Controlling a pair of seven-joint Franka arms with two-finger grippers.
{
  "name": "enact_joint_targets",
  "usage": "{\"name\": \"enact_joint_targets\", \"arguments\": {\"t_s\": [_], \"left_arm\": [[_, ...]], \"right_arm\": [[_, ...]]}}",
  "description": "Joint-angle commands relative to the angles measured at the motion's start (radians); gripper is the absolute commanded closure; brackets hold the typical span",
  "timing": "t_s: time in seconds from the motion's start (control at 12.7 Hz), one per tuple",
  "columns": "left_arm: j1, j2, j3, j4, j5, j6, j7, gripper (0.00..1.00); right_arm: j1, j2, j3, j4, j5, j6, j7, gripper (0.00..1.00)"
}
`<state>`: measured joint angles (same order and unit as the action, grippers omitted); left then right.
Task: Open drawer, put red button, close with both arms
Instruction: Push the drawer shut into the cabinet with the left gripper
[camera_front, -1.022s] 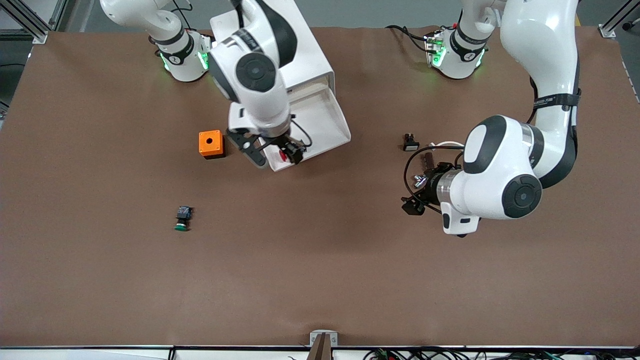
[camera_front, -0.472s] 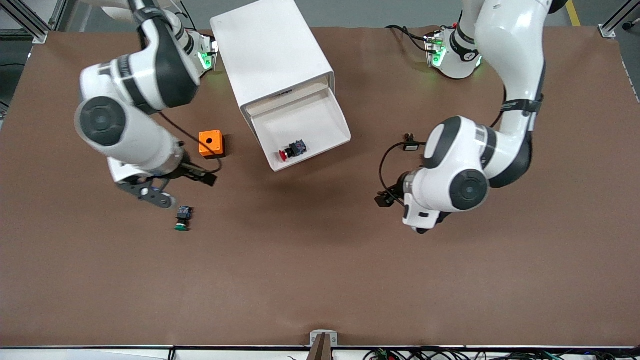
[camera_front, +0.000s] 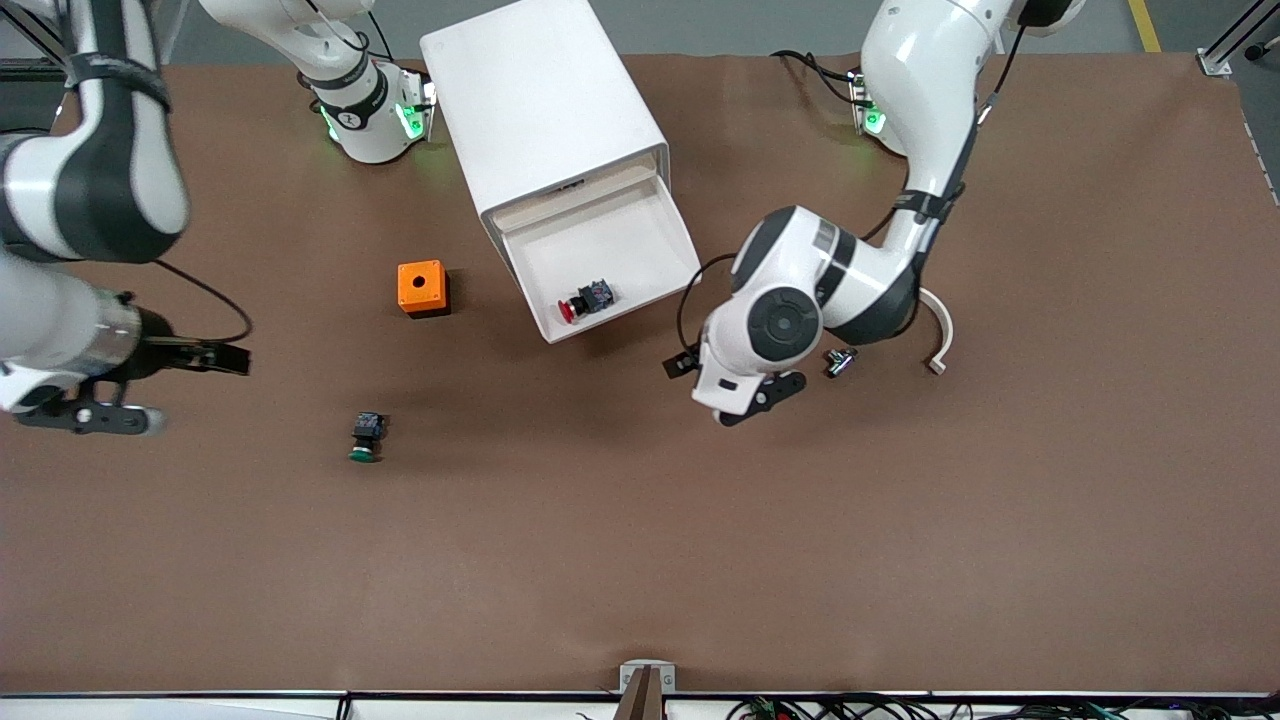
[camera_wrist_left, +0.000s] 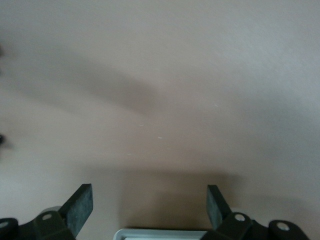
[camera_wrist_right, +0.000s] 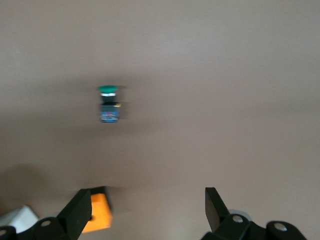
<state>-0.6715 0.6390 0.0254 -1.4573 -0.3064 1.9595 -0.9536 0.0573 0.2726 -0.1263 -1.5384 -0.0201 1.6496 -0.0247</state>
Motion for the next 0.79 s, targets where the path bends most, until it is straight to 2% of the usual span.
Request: {"name": "enact_joint_targets", "arguments": {"t_s": [0.0,0.24,0.55,0.71], "left_arm": [[-0.068,-0.018,0.005,-0.093,0.016,0.142,-0.005,0.00],[-0.117,-0.028,-0.005,-0.120,0.006,0.160,-0.011,0.00],[-0.117,-0.047,-0.099,-0.146,0.000,0.162,-0.092,0.00],[-0.117,-0.047,-0.151,-0.149,0.000,0.162,-0.141,0.00]], "right_arm": [[-0.066,-0.012,0.025,0.018,-0.018,-0.011,-0.081,0.00],[-0.079,-0.003,0.025,0.081,-0.037,-0.016,-0.072,0.00],[-0.077,-0.003,0.027,0.109,-0.022,-0.017,-0.072,0.00],[-0.063,-0.003,0.031,0.101,-0.018,-0.100,-0.066,0.00]]}}
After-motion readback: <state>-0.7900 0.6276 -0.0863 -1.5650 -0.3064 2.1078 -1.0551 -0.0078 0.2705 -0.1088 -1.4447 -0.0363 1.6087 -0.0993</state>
